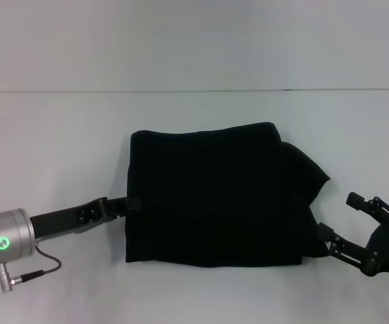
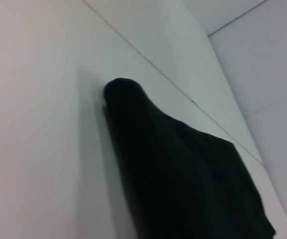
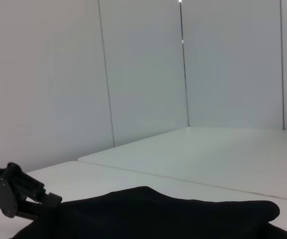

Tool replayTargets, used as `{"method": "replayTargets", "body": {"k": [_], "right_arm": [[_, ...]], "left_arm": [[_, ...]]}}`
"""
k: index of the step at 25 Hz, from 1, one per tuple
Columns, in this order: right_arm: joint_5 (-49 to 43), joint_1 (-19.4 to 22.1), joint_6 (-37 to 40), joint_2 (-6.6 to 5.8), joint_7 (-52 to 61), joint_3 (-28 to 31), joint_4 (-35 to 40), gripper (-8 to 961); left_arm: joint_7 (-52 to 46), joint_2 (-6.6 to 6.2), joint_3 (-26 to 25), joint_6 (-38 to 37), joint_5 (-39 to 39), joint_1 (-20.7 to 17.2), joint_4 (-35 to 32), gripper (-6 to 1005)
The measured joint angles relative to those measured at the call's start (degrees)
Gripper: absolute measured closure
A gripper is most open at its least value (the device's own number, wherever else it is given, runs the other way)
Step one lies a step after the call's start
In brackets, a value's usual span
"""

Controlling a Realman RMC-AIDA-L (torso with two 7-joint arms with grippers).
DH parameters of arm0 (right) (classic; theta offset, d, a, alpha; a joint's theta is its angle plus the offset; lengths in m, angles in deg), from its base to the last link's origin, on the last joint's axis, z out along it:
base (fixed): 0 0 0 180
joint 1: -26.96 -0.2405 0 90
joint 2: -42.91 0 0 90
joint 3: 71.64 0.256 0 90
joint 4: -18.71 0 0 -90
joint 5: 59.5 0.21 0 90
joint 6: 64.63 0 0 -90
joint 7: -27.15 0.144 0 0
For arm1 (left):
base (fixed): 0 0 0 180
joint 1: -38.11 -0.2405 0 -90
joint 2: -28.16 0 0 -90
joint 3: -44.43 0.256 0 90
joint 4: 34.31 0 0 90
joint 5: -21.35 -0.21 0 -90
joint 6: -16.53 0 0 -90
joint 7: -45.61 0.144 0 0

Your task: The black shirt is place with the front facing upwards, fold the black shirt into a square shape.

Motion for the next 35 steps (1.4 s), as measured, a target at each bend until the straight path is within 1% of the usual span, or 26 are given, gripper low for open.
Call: {"method": "replayTargets", "body": {"k": [3, 6, 9, 13, 14, 17, 18, 20, 21, 24, 35], "right_arm": [[0.0, -0.1, -0.1, 0.02, 0.0, 0.4, 0.0, 39], [0.0, -0.5, -0.1, 0.1, -0.1, 1.1, 0.0, 40], [0.1, -1.0, -0.4, 0.09, -0.8, 1.3, -0.3, 40], [-0.3, -1.6, -0.4, 0.07, -5.2, 0.6, -1.7, 39], [-0.3, -1.5, -0.3, 0.06, -6.2, 0.3, -2.2, 39], [-0.4, -1.1, -0.3, 0.05, -8.3, -1.0, -2.8, 38], [-0.4, -0.7, -0.3, 0.09, -9.3, -1.9, -3.2, 38], [-0.4, -0.2, -0.4, 0.09, -10.8, -3.1, -4.1, 38], [-0.4, 0.2, -0.6, 0.07, -11.3, -3.4, -4.8, 39], [-0.4, 0.9, -0.7, 0.06, -11.7, -3.5, -5.3, 39], [-0.3, 1.0, -1.6, 0.09, -11.6, -3.1, -5.8, 39]], "left_arm": [[3.6, -0.15, -1.5, -2.1, 0.1, -0.7, -1.5, 652], [10.6, 0.14, -4.2, -4.5, 0.2, -2.2, -4.2, 588], [17.4, 0.37, -5.6, -6.0, 0.2, -3.9, -7.0, 523], [34.5, 0.83, -6.4, -13.1, 0.2, -5.8, -8.5, 437], [40.8, 1.28, -6.6, -16.3, 0.2, -6.7, -8.7, 416], [53.6, 2.66, -6.7, -21.5, 0.1, -8.9, -8.8, 279], [57.6, 3.34, -6.6, -22.6, 0.0, -9.9, -8.8, 234], [62.9, 4.19, -6.3, -23.1, -0.2, -11.6, -8.5, 159], [64.0, 4.38, -6.3, -23.0, -0.3, -12.2, -8.2, 129], [64.3, 4.17, -6.3, -22.2, -0.4, -12.6, -6.0, 41], [62.9, 4.16, -6.6, -21.5, -0.4, -13.0, -5.4, 54]]}}
